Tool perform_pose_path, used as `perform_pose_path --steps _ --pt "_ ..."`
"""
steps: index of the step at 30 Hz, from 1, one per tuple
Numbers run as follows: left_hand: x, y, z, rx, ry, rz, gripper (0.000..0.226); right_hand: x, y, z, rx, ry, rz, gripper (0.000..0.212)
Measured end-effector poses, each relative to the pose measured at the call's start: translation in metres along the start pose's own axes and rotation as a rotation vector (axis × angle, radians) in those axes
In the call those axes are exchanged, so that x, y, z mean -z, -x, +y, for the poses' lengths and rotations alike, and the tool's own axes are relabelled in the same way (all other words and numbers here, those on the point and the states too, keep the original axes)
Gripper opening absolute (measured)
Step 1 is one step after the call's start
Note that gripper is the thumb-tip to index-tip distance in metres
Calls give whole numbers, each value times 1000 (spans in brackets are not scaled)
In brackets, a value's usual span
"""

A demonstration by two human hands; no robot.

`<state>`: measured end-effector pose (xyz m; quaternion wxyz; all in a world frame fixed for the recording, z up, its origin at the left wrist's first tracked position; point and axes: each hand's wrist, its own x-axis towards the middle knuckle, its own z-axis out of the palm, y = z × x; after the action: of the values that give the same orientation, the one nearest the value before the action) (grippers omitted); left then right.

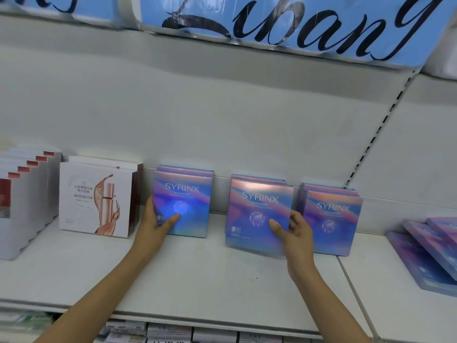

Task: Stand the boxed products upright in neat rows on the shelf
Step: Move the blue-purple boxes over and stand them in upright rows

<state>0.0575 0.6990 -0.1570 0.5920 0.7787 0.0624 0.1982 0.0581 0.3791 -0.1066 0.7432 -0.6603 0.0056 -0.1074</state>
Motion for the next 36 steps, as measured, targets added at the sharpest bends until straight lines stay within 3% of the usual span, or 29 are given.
perform_pose_path --steps 3,7,12,16,22,25,30,33,36 --pt "1 0 1 11 7 1 71 -6 0 11 150 216 9 25" --pt "2 0 -3 4 7 -1 74 -7 -2 29 234 464 115 43" --pt "2 -1 -2 15 26 -17 69 -15 -11 33 99 369 38 34" --pt "3 -4 -6 26 28 -6 83 -21 -12 33 87 328 39 36" --pt "5 0 -3 -21 -29 42 78 -23 -14 34 91 348 41 32" --pt "5 7 6 -138 -91 118 84 -18 -15 35 107 400 21 35" --pt "-4 25 23 -522 -309 188 67 5 -8 18 209 455 -19 51" --pt "-24 39 47 -604 -307 25 51 29 0 4 341 544 -64 60" --pt "-56 52 74 -600 -243 -190 40 56 8 -14 408 644 -216 48"
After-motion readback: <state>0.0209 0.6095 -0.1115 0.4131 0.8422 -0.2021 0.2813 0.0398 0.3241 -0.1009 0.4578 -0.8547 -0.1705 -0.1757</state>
